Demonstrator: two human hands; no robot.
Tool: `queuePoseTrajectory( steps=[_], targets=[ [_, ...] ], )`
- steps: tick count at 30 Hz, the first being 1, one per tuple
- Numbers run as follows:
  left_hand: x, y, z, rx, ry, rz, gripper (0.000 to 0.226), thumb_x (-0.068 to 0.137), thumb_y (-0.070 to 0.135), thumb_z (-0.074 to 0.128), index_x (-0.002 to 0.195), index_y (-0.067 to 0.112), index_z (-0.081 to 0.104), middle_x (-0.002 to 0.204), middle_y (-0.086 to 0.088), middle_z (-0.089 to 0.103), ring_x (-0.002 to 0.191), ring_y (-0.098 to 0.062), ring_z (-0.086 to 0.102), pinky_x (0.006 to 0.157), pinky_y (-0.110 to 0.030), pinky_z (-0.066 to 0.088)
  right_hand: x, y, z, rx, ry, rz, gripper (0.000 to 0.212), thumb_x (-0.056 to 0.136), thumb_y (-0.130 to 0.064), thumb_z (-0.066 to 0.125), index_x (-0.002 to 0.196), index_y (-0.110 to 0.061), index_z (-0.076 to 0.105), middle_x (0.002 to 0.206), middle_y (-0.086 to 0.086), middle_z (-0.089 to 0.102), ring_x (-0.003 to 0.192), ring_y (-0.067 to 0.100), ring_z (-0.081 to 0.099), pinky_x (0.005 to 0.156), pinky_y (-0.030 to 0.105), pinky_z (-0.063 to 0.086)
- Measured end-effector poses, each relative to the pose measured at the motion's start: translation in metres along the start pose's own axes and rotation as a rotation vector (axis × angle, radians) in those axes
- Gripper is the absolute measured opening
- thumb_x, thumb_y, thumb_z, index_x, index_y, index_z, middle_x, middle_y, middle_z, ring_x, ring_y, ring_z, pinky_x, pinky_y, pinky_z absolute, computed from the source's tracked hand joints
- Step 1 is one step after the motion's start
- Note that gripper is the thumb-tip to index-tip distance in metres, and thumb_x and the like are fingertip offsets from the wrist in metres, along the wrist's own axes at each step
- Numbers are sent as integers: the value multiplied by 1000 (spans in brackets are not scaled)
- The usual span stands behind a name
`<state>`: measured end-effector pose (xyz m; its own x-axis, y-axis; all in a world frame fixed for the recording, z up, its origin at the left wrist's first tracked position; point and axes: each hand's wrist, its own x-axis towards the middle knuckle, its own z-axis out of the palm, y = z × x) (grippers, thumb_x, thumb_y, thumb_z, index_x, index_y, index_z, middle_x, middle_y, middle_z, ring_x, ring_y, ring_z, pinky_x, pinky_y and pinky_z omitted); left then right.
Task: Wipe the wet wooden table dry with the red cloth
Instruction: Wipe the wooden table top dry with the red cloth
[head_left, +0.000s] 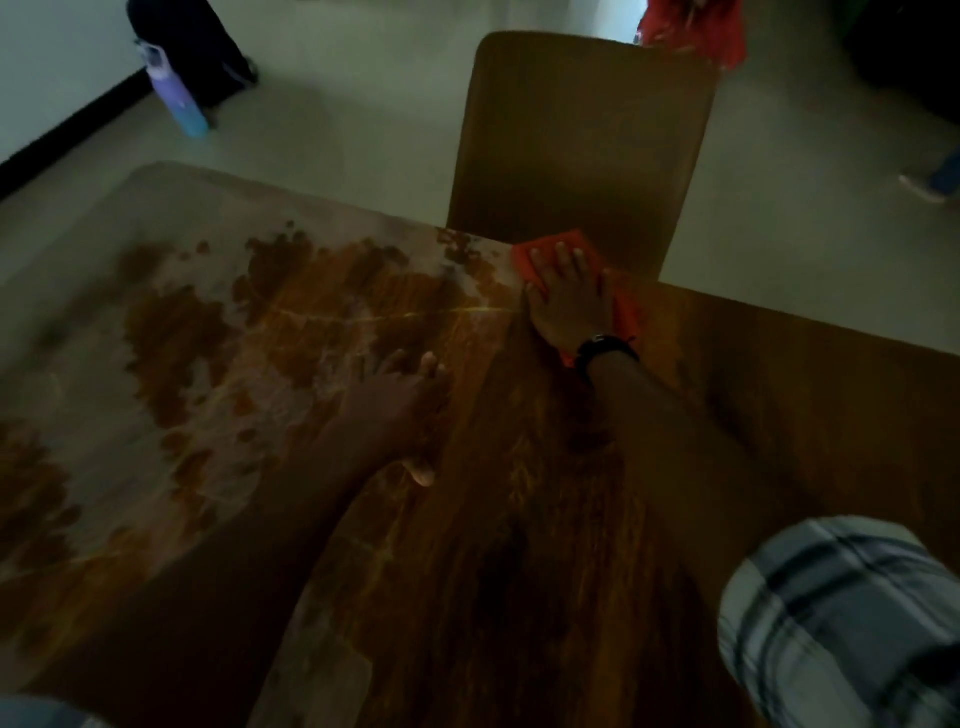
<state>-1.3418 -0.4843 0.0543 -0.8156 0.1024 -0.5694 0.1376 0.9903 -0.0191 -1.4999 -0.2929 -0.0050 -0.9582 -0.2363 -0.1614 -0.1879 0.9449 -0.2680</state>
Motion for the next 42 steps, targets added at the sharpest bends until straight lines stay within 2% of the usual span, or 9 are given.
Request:
queuePoseTrajectory(
  steps=[7,13,20,23,26,29,34,38,42],
  targets=[
    [3,-7,5,-53,8,33,132,52,61,81,152,28,3,160,4,-10,146,-30,-9,112,-65,-1,-109,8,20,-54,12,-205,53,103,-50,17,155,-40,10,165,-7,1,152,17,1,121,49,2],
    [3,-6,7,-60,44,22,131,49,61,83,152,28,9,161,6,-3,147,-30,-4,111,-66,3,-81,78,-6,-81,2,2,56,102,-57,19,154,-43,5,165,-6,-2,152,20,0,119,57,-1],
    [14,-16,21,-106,105,81,126,46,65,80,150,30,18,161,3,6,147,-30,3,112,-66,7,8,14,-5,-61,-69,2,57,103,-52,19,156,-39,4,166,-3,-7,152,22,-9,120,55,-6],
    [19,-24,29,-77,137,122,135,32,82,67,149,32,20,161,5,8,147,-30,-1,111,-66,8,-14,-21,7,-94,-93,-132,56,103,-52,18,156,-39,3,165,-3,-9,152,23,-10,120,53,-8],
    [-4,-14,25,-115,198,30,124,51,66,77,151,28,16,160,7,7,147,-27,-5,111,-66,-2,-68,-47,27,-92,-86,-296,54,104,-49,20,156,-39,7,166,-3,-4,152,21,-5,120,52,-5],
    [-50,-8,49,-180,448,-39,97,70,72,52,150,27,21,159,2,19,147,-23,7,115,-58,5,-141,-61,52,-105,-50,-431,54,102,-48,22,155,-40,16,166,-3,8,152,21,5,120,53,5],
    [-143,-43,140,-385,434,-247,98,61,82,19,148,38,9,155,16,5,147,-16,3,118,-50,7,-232,-39,62,-147,-56,-654,53,103,-52,24,154,-42,17,165,-7,9,152,16,8,121,49,10],
    [-201,-80,183,-362,427,-328,100,61,80,26,148,32,22,157,5,20,146,-25,13,115,-54,9,-199,-36,44,-152,-51,-448,61,95,-64,18,153,-48,9,165,-11,4,152,14,5,121,52,10],
    [-224,-106,211,-363,318,-361,105,62,88,23,150,33,10,157,15,1,146,-14,-3,116,-53,0,-172,-71,54,-140,-57,-325,57,101,-57,22,155,-41,11,166,-3,5,152,22,2,120,52,1]
  ],
)
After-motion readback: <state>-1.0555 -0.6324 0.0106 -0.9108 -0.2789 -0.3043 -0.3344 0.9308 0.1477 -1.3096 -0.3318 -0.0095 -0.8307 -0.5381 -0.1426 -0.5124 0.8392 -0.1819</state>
